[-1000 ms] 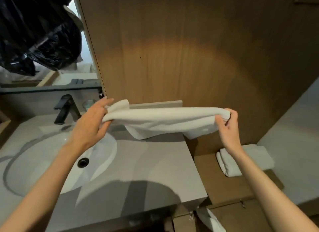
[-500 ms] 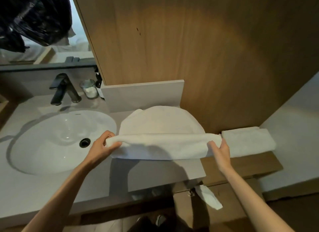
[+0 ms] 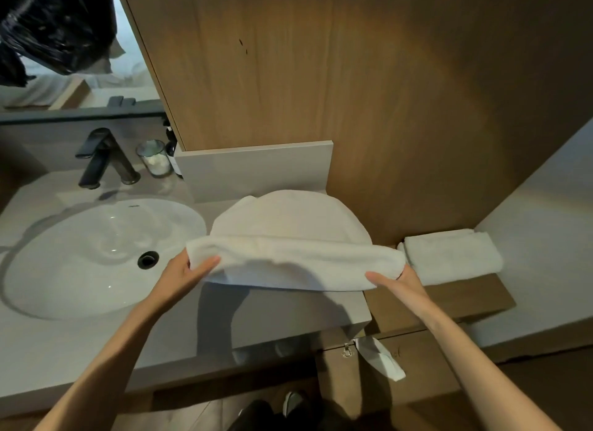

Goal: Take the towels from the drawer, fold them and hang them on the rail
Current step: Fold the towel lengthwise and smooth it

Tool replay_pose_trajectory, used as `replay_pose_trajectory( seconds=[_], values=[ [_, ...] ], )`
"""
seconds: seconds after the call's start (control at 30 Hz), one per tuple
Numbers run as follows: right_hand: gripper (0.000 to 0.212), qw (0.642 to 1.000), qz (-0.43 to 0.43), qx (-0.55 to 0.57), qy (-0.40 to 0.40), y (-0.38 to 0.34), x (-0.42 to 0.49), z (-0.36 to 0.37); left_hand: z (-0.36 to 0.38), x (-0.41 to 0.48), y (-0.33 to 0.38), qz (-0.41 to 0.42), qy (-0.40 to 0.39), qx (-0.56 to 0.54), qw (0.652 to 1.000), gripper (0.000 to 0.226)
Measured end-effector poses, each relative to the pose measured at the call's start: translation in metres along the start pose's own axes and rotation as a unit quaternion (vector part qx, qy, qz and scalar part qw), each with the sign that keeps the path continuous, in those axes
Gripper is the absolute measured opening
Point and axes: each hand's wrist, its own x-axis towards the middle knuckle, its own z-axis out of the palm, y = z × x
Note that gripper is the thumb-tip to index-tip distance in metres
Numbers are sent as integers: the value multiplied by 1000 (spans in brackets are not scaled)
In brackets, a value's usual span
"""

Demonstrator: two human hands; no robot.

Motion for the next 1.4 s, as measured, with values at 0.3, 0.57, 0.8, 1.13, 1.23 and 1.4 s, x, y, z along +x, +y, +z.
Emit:
replay_pose_trajectory(
  seconds=[0.3, 0.57, 0.8, 1.13, 1.23, 1.4],
  values=[
    [54, 995, -69, 41, 67, -15, -21, 27, -4, -8, 11, -16, 136, -76, 988, 33],
    [43, 986, -88, 39, 138, 0, -43, 56, -6, 2, -7, -74, 101, 0, 992, 57],
    [30, 982, -74, 16, 173, -10, -10, 53, -5, 44, 18, -50, 89, 33, 994, 48],
    [18, 985, -13, 50, 163, 0, 61, 47, 15, 83, 8, -118, 76, 102, 985, 57],
    [22, 986, 12, 50, 157, 10, 73, 46, 21, 82, 4, -132, 86, 110, 981, 53],
    [31, 987, 81, 46, 130, 11, 78, 42, 21, 77, 0, -169, 91, 75, 978, 54]
  ],
)
